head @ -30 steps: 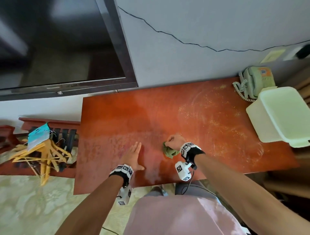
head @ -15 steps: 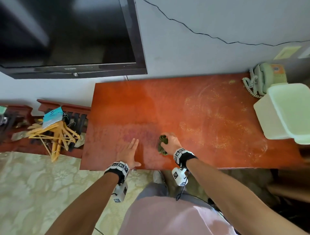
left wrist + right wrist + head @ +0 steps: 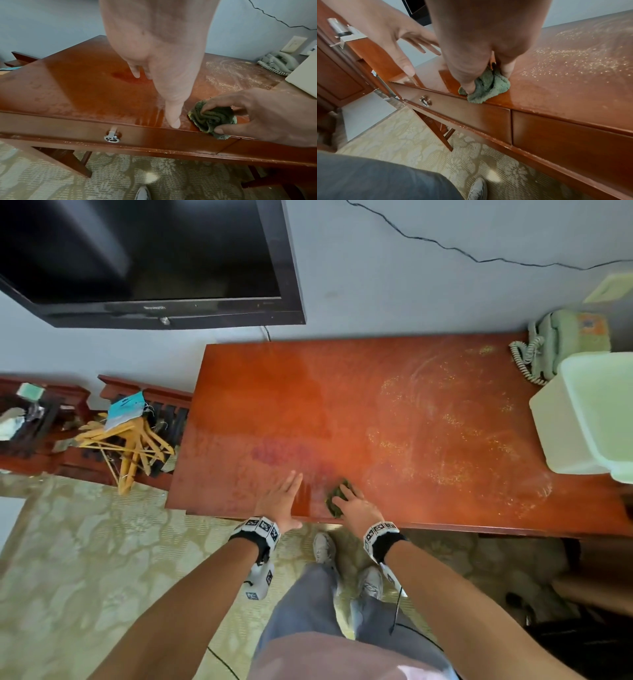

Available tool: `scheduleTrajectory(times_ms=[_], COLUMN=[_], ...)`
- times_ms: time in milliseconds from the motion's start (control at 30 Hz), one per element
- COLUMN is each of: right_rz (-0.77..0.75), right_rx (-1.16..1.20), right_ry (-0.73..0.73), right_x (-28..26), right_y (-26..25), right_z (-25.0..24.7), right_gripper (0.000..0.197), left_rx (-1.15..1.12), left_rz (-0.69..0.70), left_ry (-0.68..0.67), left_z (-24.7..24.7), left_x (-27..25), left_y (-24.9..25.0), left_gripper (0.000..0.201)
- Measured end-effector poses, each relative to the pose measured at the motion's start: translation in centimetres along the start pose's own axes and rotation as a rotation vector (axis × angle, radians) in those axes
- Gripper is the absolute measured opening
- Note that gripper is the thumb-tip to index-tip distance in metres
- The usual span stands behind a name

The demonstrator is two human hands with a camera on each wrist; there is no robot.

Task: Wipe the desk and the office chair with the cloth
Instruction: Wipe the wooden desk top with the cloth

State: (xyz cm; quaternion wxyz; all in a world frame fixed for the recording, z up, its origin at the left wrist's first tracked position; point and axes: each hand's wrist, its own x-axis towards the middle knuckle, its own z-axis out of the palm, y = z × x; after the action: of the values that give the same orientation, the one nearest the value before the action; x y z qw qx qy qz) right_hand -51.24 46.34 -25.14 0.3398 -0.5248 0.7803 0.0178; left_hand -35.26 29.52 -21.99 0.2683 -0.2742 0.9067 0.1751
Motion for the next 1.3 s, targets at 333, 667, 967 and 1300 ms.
scheduleTrajectory(times_ms=[333, 667, 967, 1300], right_rz=[-0.035, 0.467, 0.098, 0.359], right_rx=[-0.016, 0.293, 0.114, 0.184], right_ry=[-0.032, 0.372, 0.061, 0.262], right_x=[-1.6, -0.4, -0.8, -0.3], right_y=[4.6, 11.5, 1.0, 9.4], right_z=[1.0, -3.7, 2.5, -2.2], right_gripper=[0.060, 0.047, 0.084, 0.081], left_rx=[0.107, 0.286, 0.279, 0.257], left_rz=[0.064, 0.047, 0.027, -0.027], left_ry=[-0.058, -0.143, -0.283, -0.285], left_z=[0.0, 1.2, -1.7, -1.8], left_x=[4.2, 4.8, 4.9, 4.5], left_y=[2.9, 4.2, 5.2, 6.1], left_gripper=[0.137, 0.144, 0.137, 0.132])
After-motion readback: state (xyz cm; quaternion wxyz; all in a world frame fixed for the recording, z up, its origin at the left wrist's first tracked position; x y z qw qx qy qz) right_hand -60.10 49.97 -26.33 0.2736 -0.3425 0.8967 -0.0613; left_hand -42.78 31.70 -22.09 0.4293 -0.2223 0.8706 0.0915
